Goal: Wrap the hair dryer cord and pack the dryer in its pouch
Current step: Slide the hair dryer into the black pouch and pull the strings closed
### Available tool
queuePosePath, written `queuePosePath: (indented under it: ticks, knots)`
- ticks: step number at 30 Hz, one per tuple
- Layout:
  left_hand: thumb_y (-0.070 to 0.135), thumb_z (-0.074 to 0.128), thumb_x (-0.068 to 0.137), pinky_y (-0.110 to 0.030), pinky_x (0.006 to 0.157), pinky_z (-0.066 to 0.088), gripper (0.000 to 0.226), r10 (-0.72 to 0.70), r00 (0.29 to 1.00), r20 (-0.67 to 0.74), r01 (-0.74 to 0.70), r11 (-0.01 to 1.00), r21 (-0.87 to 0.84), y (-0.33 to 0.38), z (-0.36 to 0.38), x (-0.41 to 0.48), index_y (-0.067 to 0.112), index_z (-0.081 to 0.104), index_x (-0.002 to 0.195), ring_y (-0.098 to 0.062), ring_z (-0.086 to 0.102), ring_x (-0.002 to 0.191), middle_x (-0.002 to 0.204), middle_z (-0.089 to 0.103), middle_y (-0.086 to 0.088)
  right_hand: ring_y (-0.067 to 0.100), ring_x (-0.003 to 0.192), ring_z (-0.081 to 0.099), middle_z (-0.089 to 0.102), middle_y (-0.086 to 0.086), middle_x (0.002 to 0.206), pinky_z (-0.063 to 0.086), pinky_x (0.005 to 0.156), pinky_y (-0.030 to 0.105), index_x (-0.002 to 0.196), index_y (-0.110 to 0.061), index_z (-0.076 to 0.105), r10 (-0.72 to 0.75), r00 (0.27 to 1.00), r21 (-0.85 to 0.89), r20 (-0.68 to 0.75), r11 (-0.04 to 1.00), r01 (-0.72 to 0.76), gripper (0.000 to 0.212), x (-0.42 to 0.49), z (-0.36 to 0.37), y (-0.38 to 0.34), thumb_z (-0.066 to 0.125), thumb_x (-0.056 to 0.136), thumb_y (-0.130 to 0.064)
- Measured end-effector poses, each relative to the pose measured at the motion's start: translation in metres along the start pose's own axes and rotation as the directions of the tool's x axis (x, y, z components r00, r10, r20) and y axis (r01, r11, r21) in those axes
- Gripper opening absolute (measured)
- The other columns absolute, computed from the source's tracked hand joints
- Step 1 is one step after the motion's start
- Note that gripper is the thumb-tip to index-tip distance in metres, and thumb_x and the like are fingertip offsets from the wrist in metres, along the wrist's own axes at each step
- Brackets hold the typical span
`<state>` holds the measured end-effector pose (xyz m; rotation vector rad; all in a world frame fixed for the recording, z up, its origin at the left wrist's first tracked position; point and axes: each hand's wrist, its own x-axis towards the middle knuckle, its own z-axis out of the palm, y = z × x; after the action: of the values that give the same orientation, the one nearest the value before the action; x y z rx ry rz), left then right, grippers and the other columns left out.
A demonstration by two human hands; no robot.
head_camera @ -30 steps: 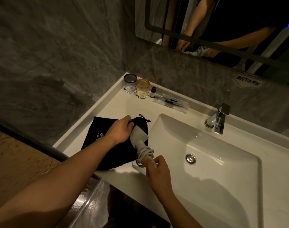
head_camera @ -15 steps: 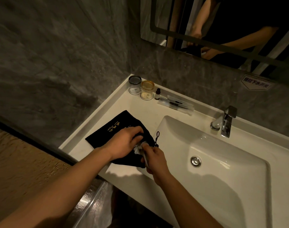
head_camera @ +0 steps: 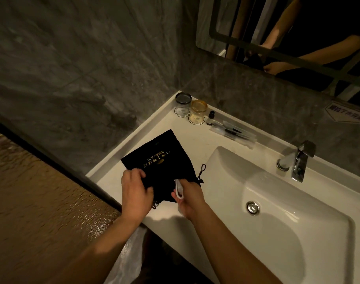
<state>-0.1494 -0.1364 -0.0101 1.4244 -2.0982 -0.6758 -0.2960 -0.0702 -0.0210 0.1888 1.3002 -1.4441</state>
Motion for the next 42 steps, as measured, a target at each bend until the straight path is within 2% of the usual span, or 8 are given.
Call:
queuePosePath:
  ticks: [6, 14, 19, 22, 26, 30, 37, 42]
  knots:
    - [0.009, 0.066, 0.085, -0.038, 0.074, 0.045, 0.023, -0.306, 0.942, 0.136, 0.328, 0.926, -0.189, -0.027, 0.018, -0.030, 0.015, 0.047, 0.096, -0.027, 0.055, 0.085, 0.097, 0.055, -0.009, 0.036, 0.113, 0.065, 0.070, 0.024, 0.111, 0.049, 0.106, 0.049, 0.099, -0.012, 0.065, -0.085, 0.994, -0.150, -0.063, 0.986, 0.075, 0.012, 0.013, 0.001, 0.007, 0.068, 0.090, -0.005]
    - [0.019, 0.056, 0.097, -0.045, 0.072, 0.048, 0.016, -0.490, 0.844, 0.220, 0.537, 0.761, -0.365, -0.046, 0.026, -0.049, 0.023, 0.046, 0.086, -0.029, 0.059, 0.078, 0.083, 0.062, -0.013, 0.011, 0.074, 0.056, 0.064, 0.000, 0.080, 0.045, 0.068, 0.015, 0.089, -0.007, 0.062, -0.185, 0.980, -0.339, 0.072, 0.920, 0.199, 0.014, 0.010, -0.008, 0.012, 0.063, 0.090, 0.006]
    - [0.007, 0.056, 0.095, -0.040, 0.071, 0.044, 0.019, -0.470, 0.849, 0.243, 0.529, 0.742, -0.412, -0.048, 0.021, -0.049, 0.022, 0.047, 0.086, -0.024, 0.056, 0.078, 0.085, 0.059, -0.012, 0.018, 0.075, 0.064, 0.070, 0.001, 0.083, 0.054, 0.071, 0.028, 0.087, -0.009, 0.067, -0.499, 0.861, -0.772, 0.103, 0.506, 0.386, 0.006, 0.008, -0.052, 0.012, 0.064, 0.090, -0.013]
    - [0.004, 0.056, 0.095, -0.039, 0.068, 0.043, 0.027, -0.451, 0.852, 0.266, 0.523, 0.706, -0.477, -0.047, 0.020, -0.051, 0.026, 0.046, 0.082, -0.021, 0.053, 0.074, 0.083, 0.056, -0.011, 0.022, 0.087, 0.058, 0.061, 0.002, 0.096, 0.051, 0.073, 0.035, 0.099, -0.013, 0.057, -0.744, 0.636, -0.887, 0.207, 0.131, 0.442, 0.035, 0.007, -0.060, -0.005, 0.077, 0.082, -0.036]
    - [-0.001, 0.053, 0.097, -0.037, 0.068, 0.041, 0.030, -0.420, 0.859, 0.292, 0.510, 0.673, -0.535, -0.038, 0.018, -0.049, 0.024, 0.046, 0.082, -0.020, 0.051, 0.073, 0.080, 0.053, -0.010, 0.031, 0.141, 0.039, 0.042, 0.014, 0.155, 0.038, 0.111, 0.047, 0.152, -0.014, 0.034, -0.564, 0.614, -0.833, 0.552, -0.353, 0.425, 0.088, 0.031, -0.053, -0.030, 0.079, 0.081, -0.037]
    - [-0.006, 0.045, 0.098, -0.025, 0.068, 0.049, 0.010, -0.400, 0.868, 0.295, 0.496, 0.678, -0.543, -0.034, 0.015, -0.045, 0.002, 0.039, 0.097, -0.017, 0.058, 0.072, 0.084, 0.057, -0.019, 0.027, 0.098, 0.066, 0.071, 0.002, 0.101, 0.041, 0.103, 0.050, 0.156, -0.016, 0.021, -0.323, 0.708, -0.731, 0.628, -0.558, 0.394, 0.078, 0.050, -0.043, -0.043, 0.058, 0.087, -0.012]
    - [0.004, 0.042, 0.100, -0.035, 0.055, 0.037, 0.021, -0.351, 0.903, 0.248, 0.420, 0.840, -0.343, -0.022, -0.017, -0.033, 0.025, 0.041, 0.097, -0.017, 0.045, 0.060, 0.076, 0.053, -0.010, 0.037, 0.097, 0.066, 0.068, 0.018, 0.113, 0.053, 0.078, 0.042, 0.118, -0.004, 0.057, -0.110, 0.856, -0.720, 0.505, -0.600, 0.348, 0.024, 0.036, -0.039, -0.096, 0.046, 0.097, -0.010]
    - [0.015, 0.043, 0.102, -0.036, 0.061, 0.041, 0.010, -0.139, 0.971, 0.192, 0.158, 0.984, -0.084, 0.007, -0.064, -0.004, 0.017, 0.048, 0.111, -0.023, 0.058, 0.071, 0.083, 0.063, -0.004, 0.033, 0.098, 0.065, 0.069, 0.014, 0.104, 0.052, 0.083, 0.041, 0.107, -0.004, 0.069, -0.067, 0.867, -0.763, 0.494, -0.511, 0.395, 0.031, 0.005, 0.000, -0.168, 0.048, 0.103, -0.027]
